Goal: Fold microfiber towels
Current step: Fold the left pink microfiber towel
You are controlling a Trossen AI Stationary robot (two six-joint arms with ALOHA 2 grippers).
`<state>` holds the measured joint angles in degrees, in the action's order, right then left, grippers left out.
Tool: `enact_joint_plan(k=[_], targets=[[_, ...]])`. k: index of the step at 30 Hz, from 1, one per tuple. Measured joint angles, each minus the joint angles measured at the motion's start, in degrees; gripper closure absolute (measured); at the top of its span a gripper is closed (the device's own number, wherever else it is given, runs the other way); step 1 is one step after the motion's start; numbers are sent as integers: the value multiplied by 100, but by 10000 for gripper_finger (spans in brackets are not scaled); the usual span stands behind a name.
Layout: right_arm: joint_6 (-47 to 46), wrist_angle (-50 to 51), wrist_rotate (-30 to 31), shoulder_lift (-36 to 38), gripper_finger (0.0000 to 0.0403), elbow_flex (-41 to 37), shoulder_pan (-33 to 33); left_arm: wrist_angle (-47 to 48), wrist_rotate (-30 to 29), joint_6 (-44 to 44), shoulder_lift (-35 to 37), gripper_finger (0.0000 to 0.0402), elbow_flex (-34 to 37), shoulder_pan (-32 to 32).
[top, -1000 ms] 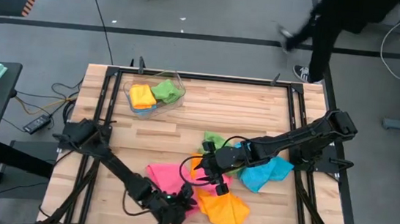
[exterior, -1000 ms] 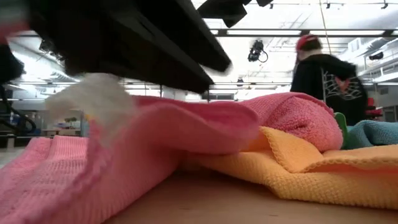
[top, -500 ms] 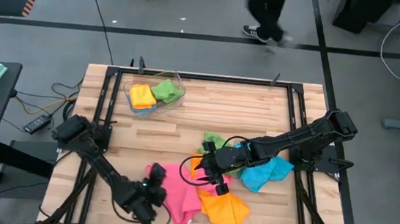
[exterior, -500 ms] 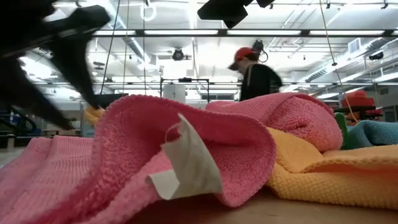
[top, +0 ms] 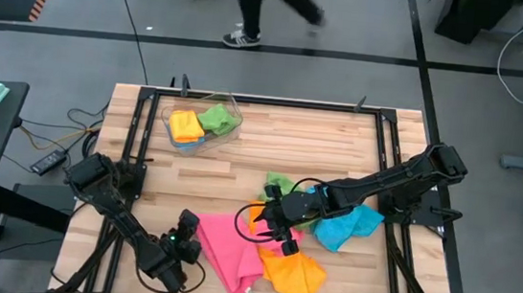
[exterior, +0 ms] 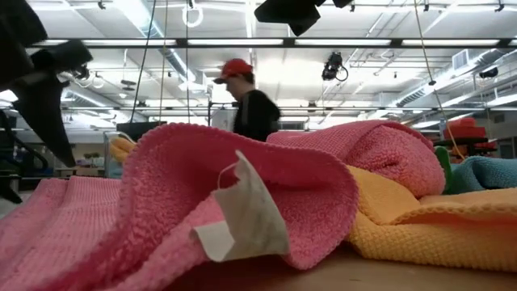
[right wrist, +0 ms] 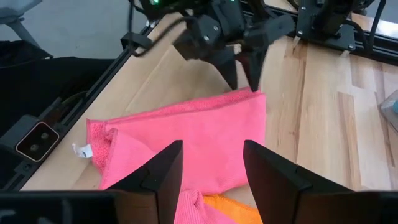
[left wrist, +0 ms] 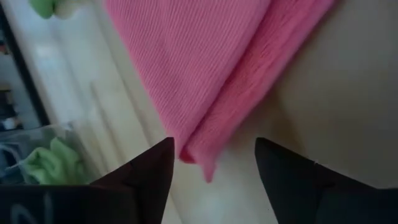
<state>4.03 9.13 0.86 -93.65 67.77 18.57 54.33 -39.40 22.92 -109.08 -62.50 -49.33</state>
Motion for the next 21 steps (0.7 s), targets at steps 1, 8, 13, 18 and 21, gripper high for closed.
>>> enact_joint_plan(k=[1, 8, 13, 18, 21], targets=[[0, 0, 0, 0, 225, 0, 0, 0, -93, 5, 0, 164, 67, 1], [0, -9, 0, 0, 225, 0, 0, -176, -446, -17, 0, 172, 374, 22], [0, -21, 0, 0, 225, 0, 0, -632, -579, -63, 13, 199, 612, 91], [2, -24, 0, 0, 225, 0, 0, -829, -875, -67, -4, 234, 671, 170], [2, -29, 0, 0, 225, 0, 0, -819, -1030, -49, -4, 255, 671, 255]])
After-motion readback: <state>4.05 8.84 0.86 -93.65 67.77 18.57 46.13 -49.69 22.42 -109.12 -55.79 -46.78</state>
